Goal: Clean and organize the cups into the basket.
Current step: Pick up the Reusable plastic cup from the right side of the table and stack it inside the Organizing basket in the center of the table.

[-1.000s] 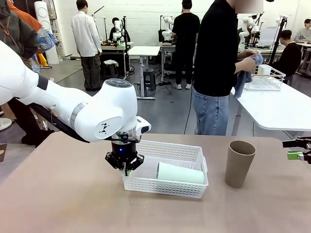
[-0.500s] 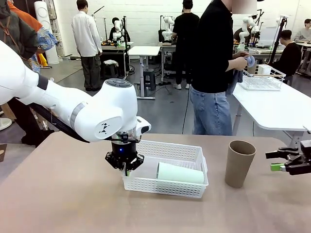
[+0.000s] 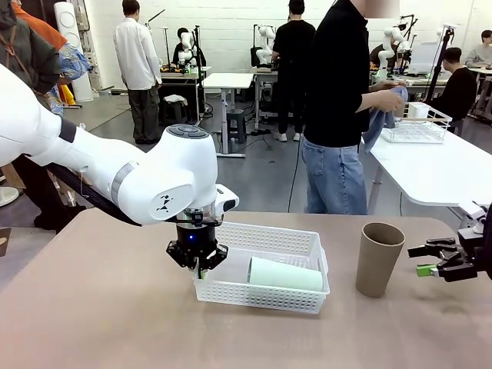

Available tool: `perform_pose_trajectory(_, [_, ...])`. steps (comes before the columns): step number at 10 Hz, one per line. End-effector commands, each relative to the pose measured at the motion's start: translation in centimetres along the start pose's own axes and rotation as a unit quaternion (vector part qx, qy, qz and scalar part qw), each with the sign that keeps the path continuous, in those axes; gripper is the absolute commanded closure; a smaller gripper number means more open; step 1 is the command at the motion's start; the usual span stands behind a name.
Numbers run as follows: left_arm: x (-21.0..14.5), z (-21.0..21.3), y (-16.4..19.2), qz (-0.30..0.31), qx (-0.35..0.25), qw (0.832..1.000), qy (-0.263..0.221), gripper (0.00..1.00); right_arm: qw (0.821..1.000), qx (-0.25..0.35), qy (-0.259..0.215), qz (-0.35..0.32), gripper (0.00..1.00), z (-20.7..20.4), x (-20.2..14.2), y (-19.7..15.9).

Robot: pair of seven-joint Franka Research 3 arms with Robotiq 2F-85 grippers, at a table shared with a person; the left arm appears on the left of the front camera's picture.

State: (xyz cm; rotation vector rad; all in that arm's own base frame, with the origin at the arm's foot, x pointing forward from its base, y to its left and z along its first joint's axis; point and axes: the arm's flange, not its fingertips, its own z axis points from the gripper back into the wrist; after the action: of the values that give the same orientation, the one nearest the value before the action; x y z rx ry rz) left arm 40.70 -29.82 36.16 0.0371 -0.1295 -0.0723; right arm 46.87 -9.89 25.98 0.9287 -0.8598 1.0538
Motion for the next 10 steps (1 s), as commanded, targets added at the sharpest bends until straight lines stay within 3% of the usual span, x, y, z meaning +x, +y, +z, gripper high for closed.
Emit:
perform_pose_trajectory(1, [-0.1,0.2,-0.1,-0.002,0.001,1.000,-0.004,1.00,0.999,0.028,-0.005,0.044,0.00,-0.8,-0.4,-0.7])
perform_pose_trajectory(10, [-0.1,0.2,-0.1,-0.002,0.001,1.000,-0.004,1.00,0.991,0.085,-0.026,0.101,0.00,-4.1,-0.2,-0.5])
